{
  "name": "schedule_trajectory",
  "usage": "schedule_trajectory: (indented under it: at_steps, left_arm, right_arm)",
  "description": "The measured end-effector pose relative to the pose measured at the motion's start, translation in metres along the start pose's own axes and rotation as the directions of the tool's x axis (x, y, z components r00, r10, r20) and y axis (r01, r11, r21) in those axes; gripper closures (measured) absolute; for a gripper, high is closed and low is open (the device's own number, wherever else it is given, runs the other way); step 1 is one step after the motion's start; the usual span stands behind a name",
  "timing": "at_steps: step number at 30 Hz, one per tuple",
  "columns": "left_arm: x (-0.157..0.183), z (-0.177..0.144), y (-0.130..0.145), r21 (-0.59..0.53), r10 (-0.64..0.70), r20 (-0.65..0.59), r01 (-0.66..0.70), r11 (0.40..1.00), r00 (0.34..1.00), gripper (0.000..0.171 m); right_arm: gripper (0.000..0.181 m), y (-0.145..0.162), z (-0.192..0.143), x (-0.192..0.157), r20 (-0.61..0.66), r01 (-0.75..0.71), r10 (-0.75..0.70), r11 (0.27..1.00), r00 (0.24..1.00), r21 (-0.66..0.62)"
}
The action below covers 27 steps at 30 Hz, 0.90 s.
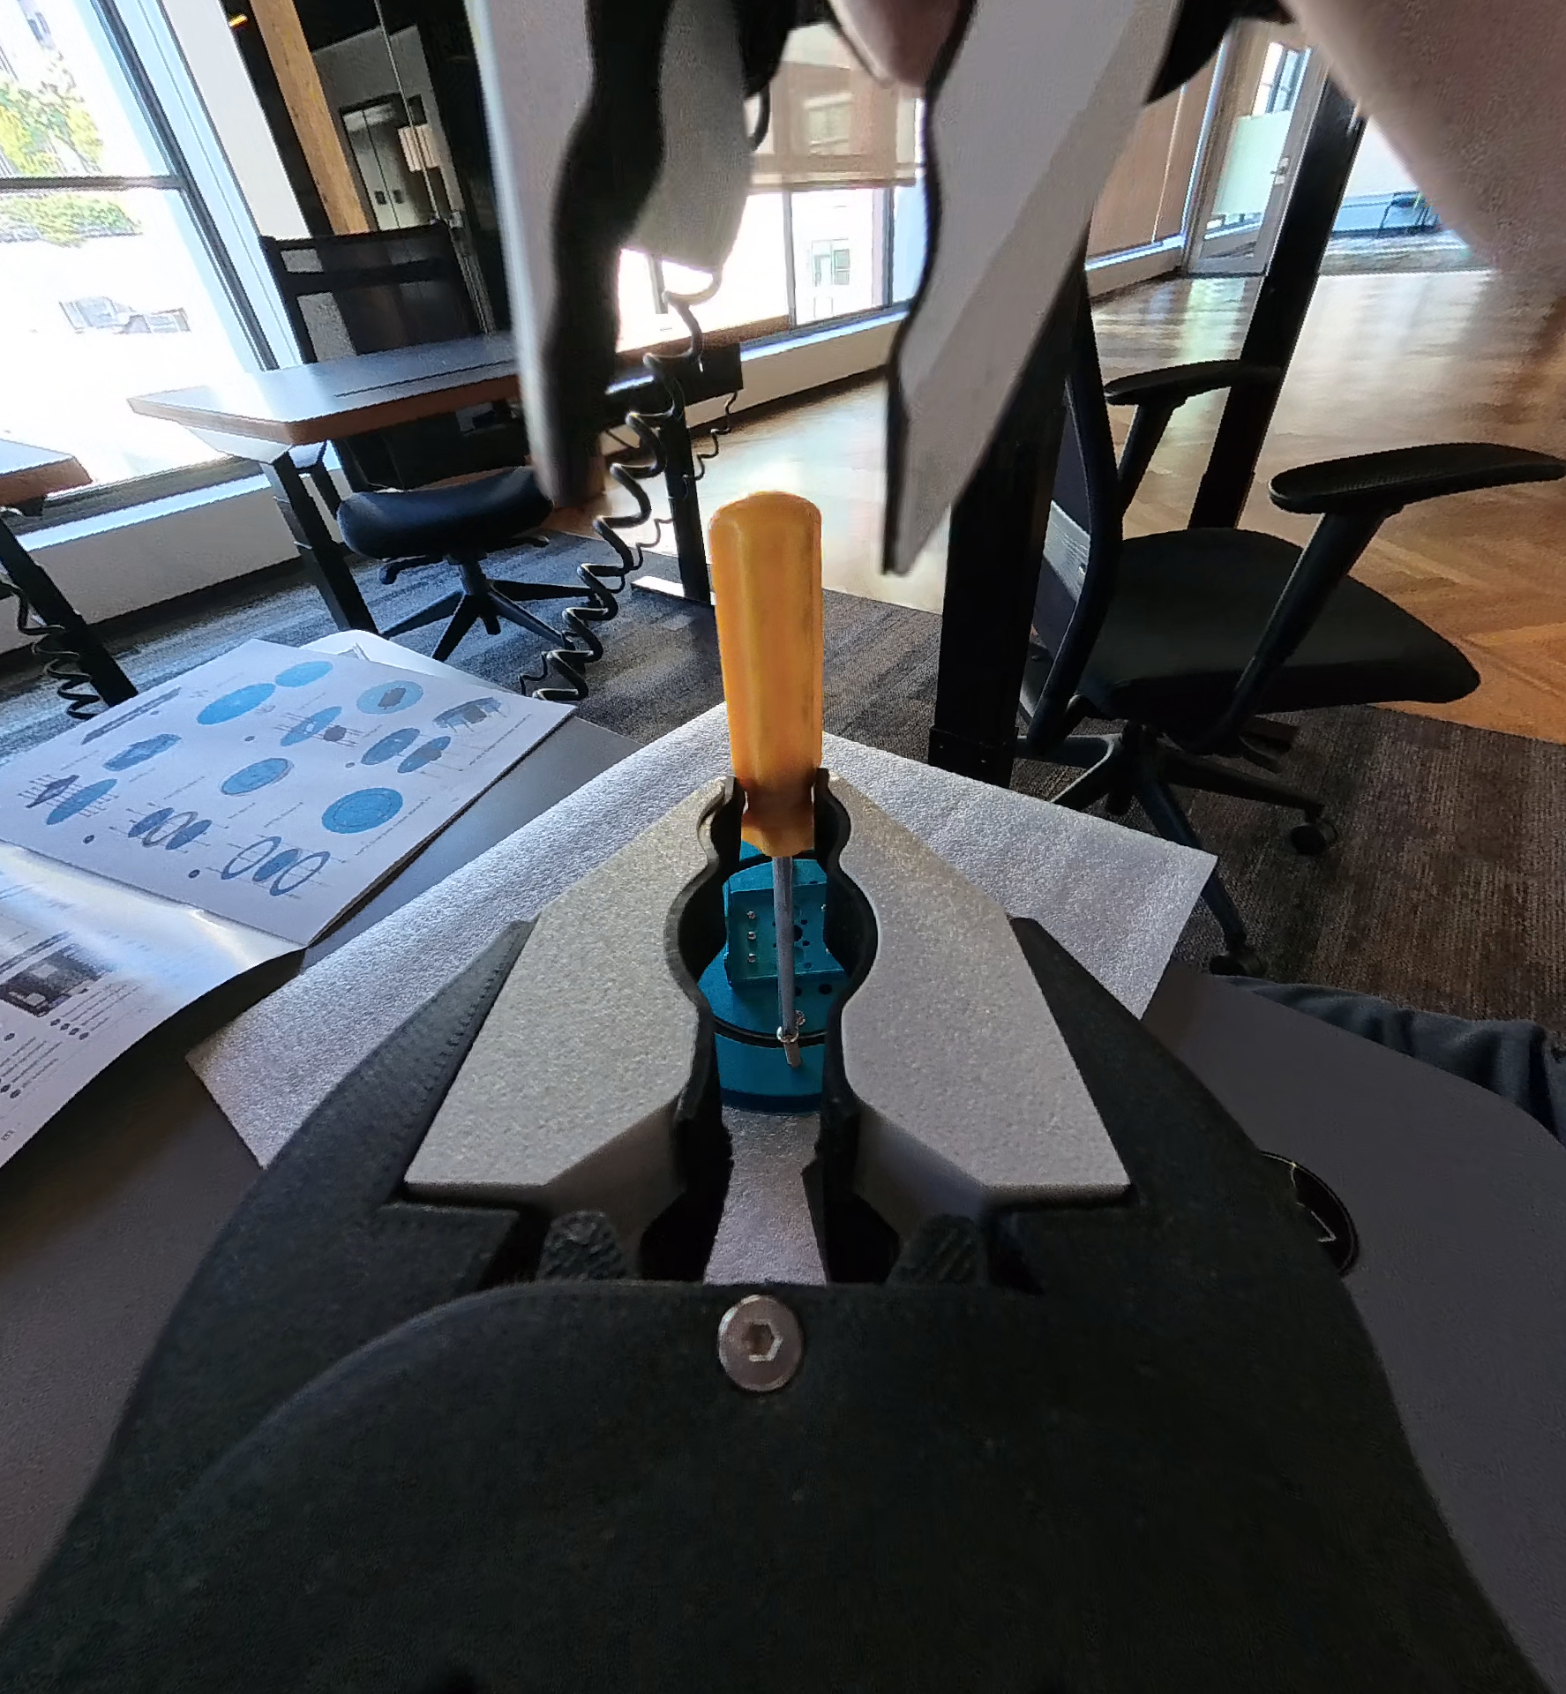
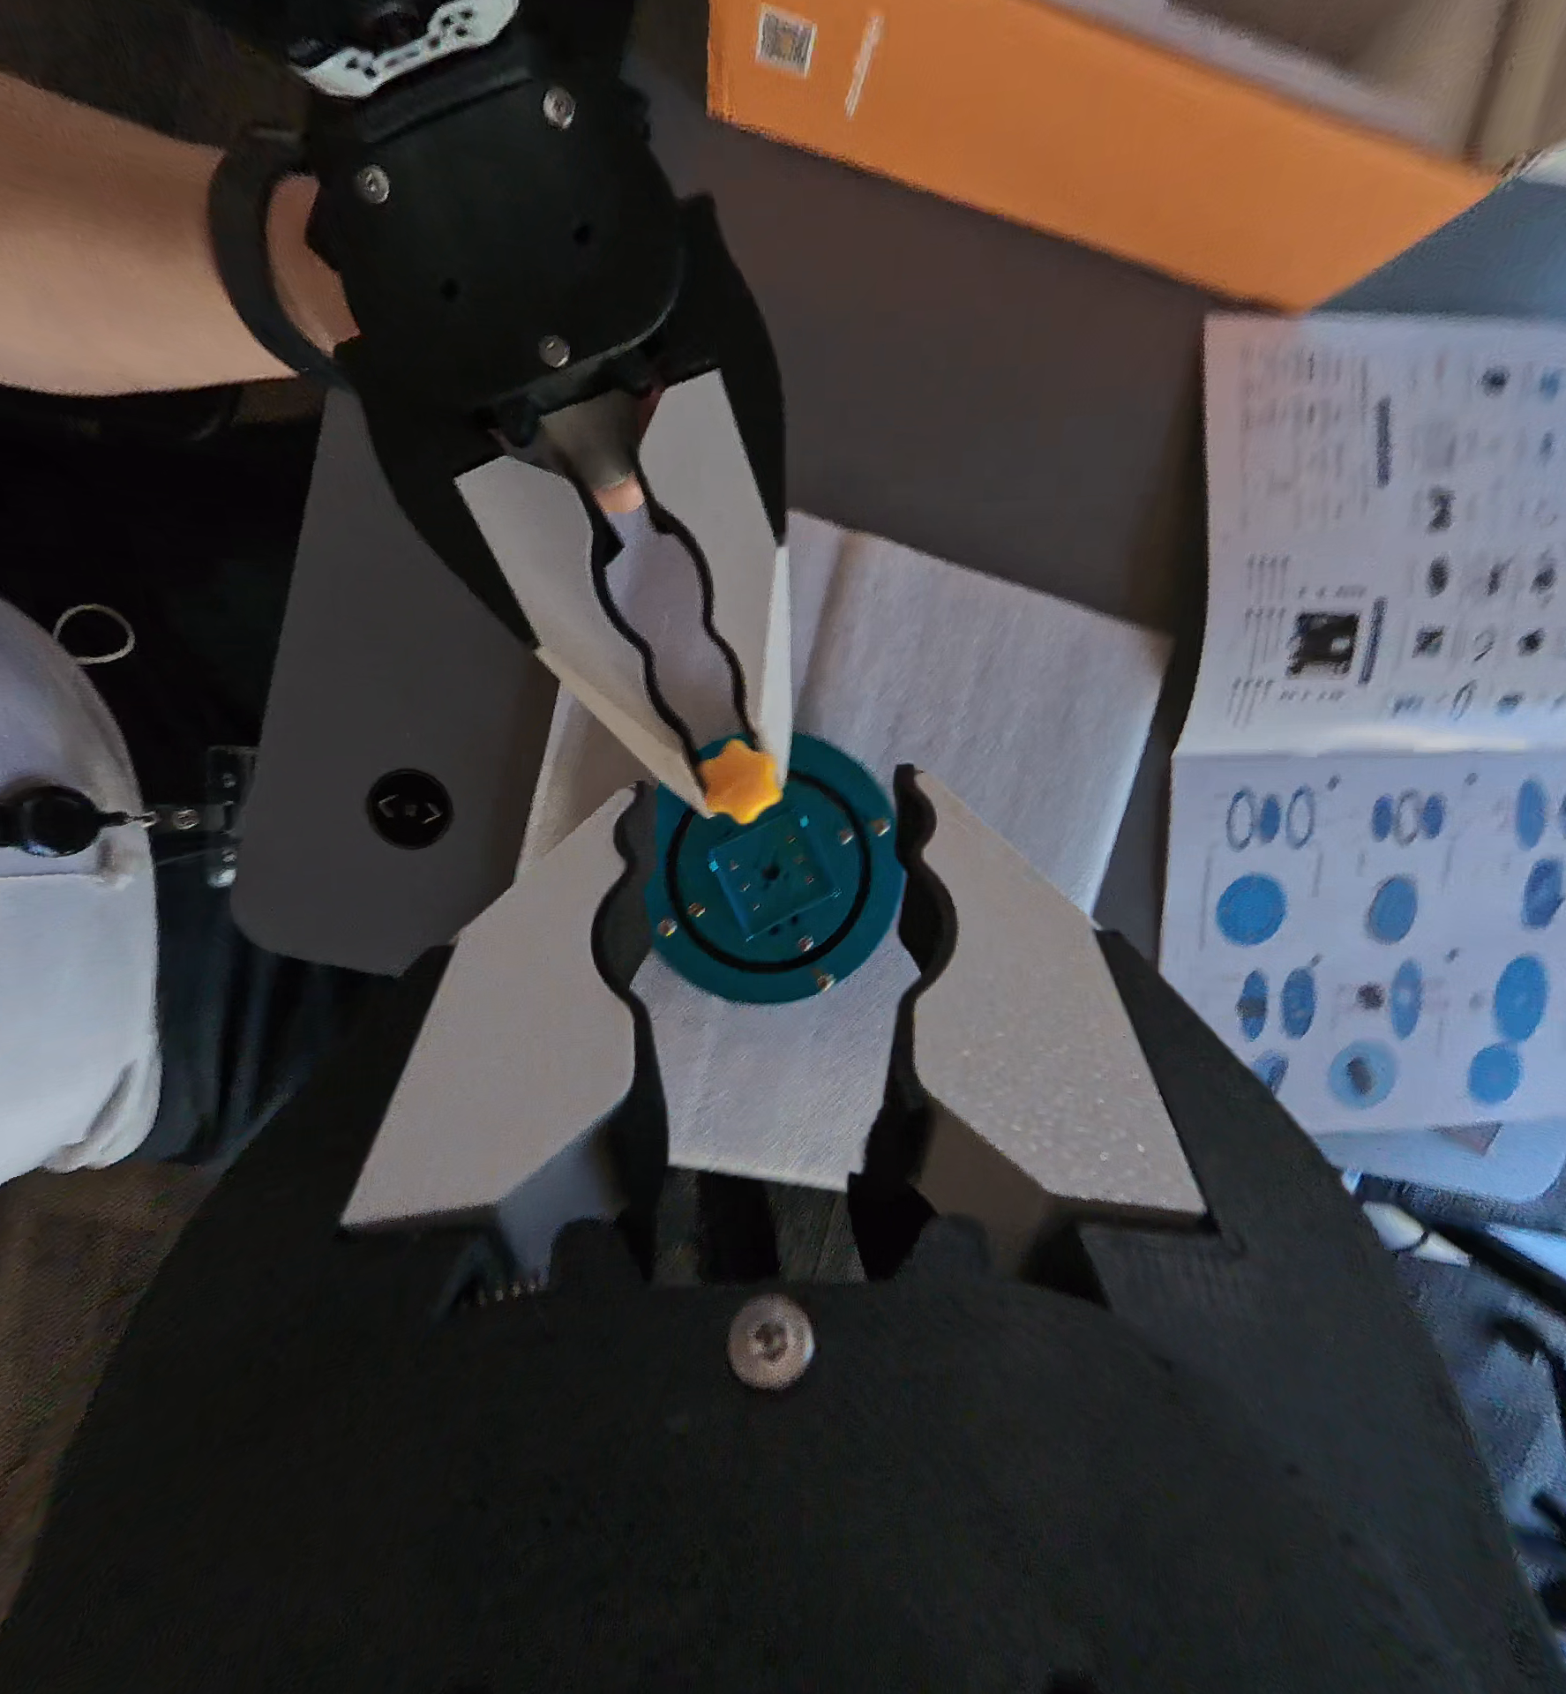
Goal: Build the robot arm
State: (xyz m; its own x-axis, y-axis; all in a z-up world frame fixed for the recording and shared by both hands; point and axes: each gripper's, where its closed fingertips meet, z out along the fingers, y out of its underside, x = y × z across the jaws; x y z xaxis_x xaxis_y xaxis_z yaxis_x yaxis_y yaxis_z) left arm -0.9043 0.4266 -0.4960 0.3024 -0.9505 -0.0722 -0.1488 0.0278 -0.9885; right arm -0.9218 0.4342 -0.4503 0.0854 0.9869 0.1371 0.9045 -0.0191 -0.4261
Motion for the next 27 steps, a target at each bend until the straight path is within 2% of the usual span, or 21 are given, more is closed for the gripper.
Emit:
schedule_trajectory:
  at_steps: [2,3,5,6,7,10,12,16,21,27]
  left_arm:
    - [0.0,0.0,0.0,0.007,-0.004,-0.002,0.004,1.0,1.0,0.158]
    - [0.0,0.0,0.0,0.011,-0.008,-0.003,0.008,1.0,1.0,0.159]
    - [0.001,-0.001,0.0,0.021,-0.011,-0.012,0.011,1.0,1.0,0.159]
    - [0.001,-0.001,0.0,0.026,-0.01,-0.015,0.011,1.0,1.0,0.159]
    - [0.002,-0.001,0.0,0.028,-0.01,-0.02,0.01,1.0,1.0,0.159]
    - [0.004,-0.001,0.0,0.019,-0.003,-0.033,0.003,1.0,0.999,0.158]
    - [0.004,-0.002,0.0,0.006,0.008,-0.035,-0.008,1.0,0.999,0.158]
    - [0.002,-0.004,0.0,-0.002,-0.022,-0.026,0.022,1.0,0.999,0.158]
    - [-0.002,-0.006,-0.011,0.044,-0.021,0.061,0.018,0.999,0.998,0.148]
    - [-0.003,-0.002,-0.015,0.022,0.012,0.113,-0.014,1.0,0.994,0.157]
  right_arm:
    - [0.128,-0.008,-0.002,0.004,0.03,0.002,-0.006,0.989,1.0,0.148]
    - [0.124,-0.016,-0.006,0.002,0.068,-0.029,0.011,0.964,0.998,0.265]
    - [0.119,-0.027,-0.016,-0.006,0.173,-0.125,0.041,0.851,0.984,0.509]
    - [0.113,-0.025,-0.015,-0.004,0.207,-0.183,0.075,0.8,0.975,0.572]
    - [0.11,-0.02,-0.009,-0.004,0.237,-0.219,0.091,0.772,0.967,0.596]
    - [0.123,-0.011,0.012,-0.013,0.276,-0.227,0.058,0.739,0.96,0.634]
    - [0.164,-0.015,0.014,-0.018,0.258,-0.202,0.024,0.695,0.966,0.69]
    - [0.165,-0.018,0.014,-0.008,0.187,-0.208,0.1,0.615,0.977,0.761]
    - [0.165,-0.01,0.012,0.009,-0.025,-0.152,0.284,0.583,0.959,0.798]
    - [0.165,-0.012,0.01,0.004,-0.082,-0.158,0.404,0.525,0.911,0.836]
